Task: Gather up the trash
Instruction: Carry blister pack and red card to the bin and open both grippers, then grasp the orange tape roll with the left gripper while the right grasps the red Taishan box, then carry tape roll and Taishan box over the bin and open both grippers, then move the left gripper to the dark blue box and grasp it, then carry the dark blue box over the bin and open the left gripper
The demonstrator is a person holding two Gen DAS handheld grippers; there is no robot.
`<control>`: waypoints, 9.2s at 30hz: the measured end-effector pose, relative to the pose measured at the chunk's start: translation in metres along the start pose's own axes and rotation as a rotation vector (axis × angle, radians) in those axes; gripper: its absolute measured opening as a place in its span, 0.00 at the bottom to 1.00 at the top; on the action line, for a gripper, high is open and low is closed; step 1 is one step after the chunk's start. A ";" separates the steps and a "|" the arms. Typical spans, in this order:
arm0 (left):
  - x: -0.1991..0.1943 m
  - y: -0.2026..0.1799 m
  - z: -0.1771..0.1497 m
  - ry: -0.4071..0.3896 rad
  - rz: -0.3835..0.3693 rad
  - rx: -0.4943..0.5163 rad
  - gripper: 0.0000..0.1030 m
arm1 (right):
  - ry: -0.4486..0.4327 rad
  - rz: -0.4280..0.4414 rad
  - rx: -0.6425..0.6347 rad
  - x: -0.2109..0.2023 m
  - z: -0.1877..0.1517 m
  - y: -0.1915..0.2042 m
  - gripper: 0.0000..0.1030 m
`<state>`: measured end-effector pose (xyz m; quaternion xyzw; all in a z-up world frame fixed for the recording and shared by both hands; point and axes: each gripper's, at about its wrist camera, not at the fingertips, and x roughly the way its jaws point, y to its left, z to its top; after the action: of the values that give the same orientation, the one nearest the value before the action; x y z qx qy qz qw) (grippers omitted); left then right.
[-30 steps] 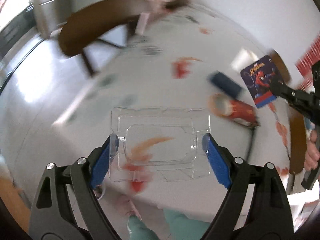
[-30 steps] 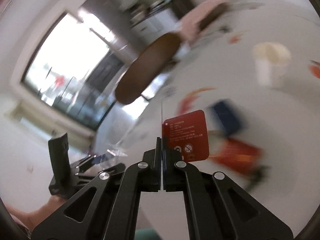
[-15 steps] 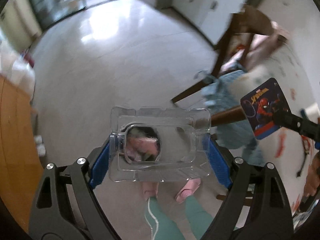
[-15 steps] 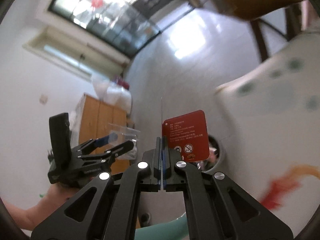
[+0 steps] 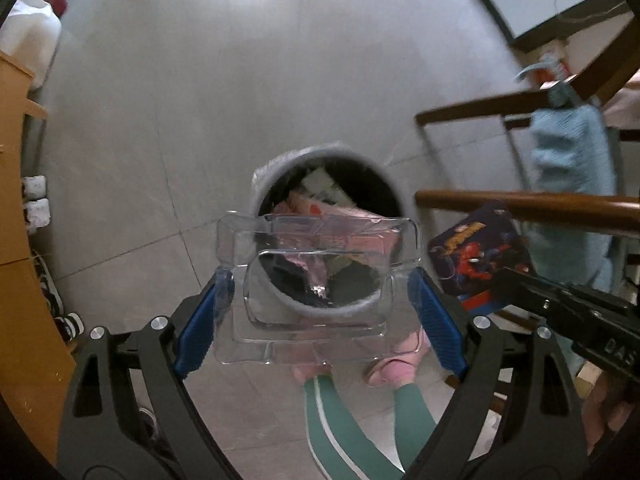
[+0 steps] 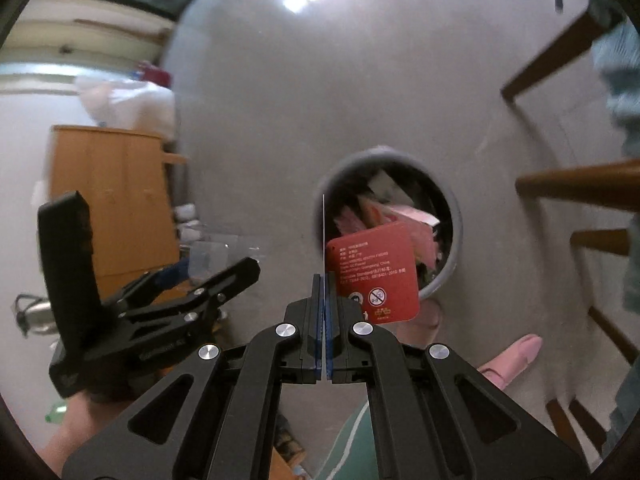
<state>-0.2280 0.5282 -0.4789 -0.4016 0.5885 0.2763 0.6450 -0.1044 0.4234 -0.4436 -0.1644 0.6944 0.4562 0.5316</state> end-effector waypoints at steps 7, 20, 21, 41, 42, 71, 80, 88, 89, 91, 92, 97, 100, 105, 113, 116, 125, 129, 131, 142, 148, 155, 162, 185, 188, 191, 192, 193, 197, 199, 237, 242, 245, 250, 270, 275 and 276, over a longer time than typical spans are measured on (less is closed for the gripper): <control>0.071 0.008 -0.004 0.126 0.037 -0.011 0.85 | 0.045 -0.040 0.012 0.032 0.007 -0.024 0.34; 0.004 -0.012 -0.004 0.036 -0.003 0.009 0.93 | -0.124 0.015 -0.058 -0.080 -0.006 0.004 0.40; 0.000 -0.013 -0.004 0.039 -0.003 0.004 0.93 | -0.128 0.024 -0.056 -0.085 -0.008 0.004 0.40; -0.310 -0.245 -0.062 -0.212 -0.191 0.353 0.93 | -0.694 0.041 0.043 -0.448 -0.167 -0.041 0.52; -0.314 -0.266 -0.065 -0.221 -0.210 0.407 0.93 | -0.731 0.007 0.082 -0.464 -0.184 -0.059 0.55; -0.213 -0.594 -0.142 -0.111 -0.167 0.890 0.88 | -0.627 -0.219 0.140 -0.502 -0.290 -0.316 0.73; -0.195 -0.615 -0.146 -0.142 -0.110 0.912 0.64 | -0.540 -0.215 -0.009 -0.481 -0.268 -0.318 0.73; -0.193 -0.614 -0.158 -0.197 -0.075 0.979 0.03 | -0.548 -0.169 -0.028 -0.475 -0.272 -0.317 0.58; -0.193 -0.613 -0.156 -0.197 -0.083 0.974 0.03 | -0.552 -0.170 -0.025 -0.476 -0.273 -0.318 0.57; -0.193 -0.611 -0.153 -0.185 -0.104 0.957 0.03 | -0.562 -0.148 -0.010 -0.479 -0.276 -0.318 0.55; -0.195 -0.609 -0.150 -0.189 -0.108 0.949 0.03 | -0.573 -0.133 0.001 -0.482 -0.278 -0.318 0.53; -0.211 -0.595 -0.140 -0.211 -0.138 0.907 0.03 | -0.610 -0.070 0.032 -0.493 -0.287 -0.315 0.51; -0.223 -0.583 -0.134 -0.224 -0.154 0.885 0.03 | -0.625 -0.026 0.040 -0.501 -0.293 -0.310 0.51; -0.243 -0.554 -0.126 -0.250 -0.163 0.844 0.03 | -0.655 0.038 0.052 -0.514 -0.305 -0.297 0.51; -0.278 -0.475 -0.104 -0.311 -0.157 0.730 0.03 | -0.669 0.076 0.004 -0.509 -0.258 -0.245 0.51; -0.290 -0.430 -0.093 -0.339 -0.142 0.664 0.03 | -0.634 0.090 -0.054 -0.496 -0.227 -0.212 0.51; -0.307 -0.254 -0.058 -0.371 -0.066 0.372 0.03 | -0.479 0.167 -0.249 -0.412 -0.115 -0.068 0.51; -0.294 -0.179 -0.049 -0.347 -0.026 0.252 0.02 | -0.391 0.190 -0.289 -0.354 -0.078 0.000 0.51; -0.277 -0.142 -0.044 -0.315 -0.009 0.194 0.03 | -0.346 0.190 -0.297 -0.317 -0.063 0.033 0.51; -0.097 -0.025 -0.017 -0.112 -0.021 0.037 0.03 | -0.077 0.017 -0.180 -0.090 -0.011 0.053 0.51; 0.012 -0.002 -0.010 -0.034 -0.005 0.059 0.18 | -0.021 -0.055 -0.102 0.008 0.010 0.015 0.55; 0.035 0.005 -0.017 -0.019 -0.022 0.036 0.60 | -0.005 -0.084 -0.050 0.018 0.004 0.002 0.67; -0.055 -0.004 -0.038 -0.094 -0.042 0.015 0.61 | -0.116 0.021 -0.092 -0.069 -0.015 0.030 0.67; -0.306 -0.400 -0.119 -0.260 -0.307 0.703 0.87 | -0.807 -0.173 0.557 -0.486 -0.315 -0.165 0.67; -0.293 -0.451 -0.130 -0.230 -0.311 0.769 0.87 | -0.806 -0.192 0.760 -0.481 -0.357 -0.206 0.58; -0.279 -0.496 -0.147 -0.244 -0.276 0.847 0.87 | -0.783 -0.171 0.881 -0.468 -0.374 -0.232 0.39; -0.274 -0.510 -0.153 -0.249 -0.267 0.877 0.87 | -0.778 -0.158 0.914 -0.461 -0.377 -0.240 0.36; -0.268 -0.523 -0.158 -0.236 -0.264 0.898 0.90 | -0.775 -0.149 0.935 -0.456 -0.378 -0.243 0.36; -0.249 -0.561 -0.167 -0.198 -0.247 0.920 0.93 | -0.797 -0.139 0.978 -0.451 -0.372 -0.253 0.31; -0.239 -0.579 -0.167 -0.198 -0.222 0.926 0.93 | -0.794 -0.141 0.996 -0.448 -0.364 -0.263 0.30; -0.275 -0.498 -0.081 -0.376 -0.106 0.651 0.52 | -0.706 -0.109 0.461 -0.494 -0.245 -0.228 0.11; -0.298 -0.375 -0.044 -0.422 -0.013 0.442 0.52 | -0.614 -0.063 0.258 -0.461 -0.161 -0.156 0.11; -0.304 -0.295 -0.036 -0.424 0.039 0.313 0.52 | -0.559 -0.039 0.146 -0.439 -0.129 -0.109 0.11; -0.291 -0.182 -0.038 -0.386 0.080 0.129 0.52 | -0.431 0.010 -0.042 -0.376 -0.080 -0.015 0.11; 0.033 -0.005 -0.024 -0.005 -0.049 -0.088 0.52 | 0.104 -0.122 -0.073 0.031 0.028 -0.010 0.12; 0.098 0.005 -0.016 0.051 -0.069 -0.119 0.72 | 0.119 -0.146 -0.096 0.090 0.038 -0.023 0.21; 0.102 0.005 -0.017 0.058 -0.055 -0.123 0.78 | 0.127 -0.155 -0.083 0.094 0.040 -0.026 0.37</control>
<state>-0.2255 0.5051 -0.5798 -0.4646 0.5775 0.2823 0.6090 -0.0977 0.4660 -0.5395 -0.2680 0.6924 0.4309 0.5129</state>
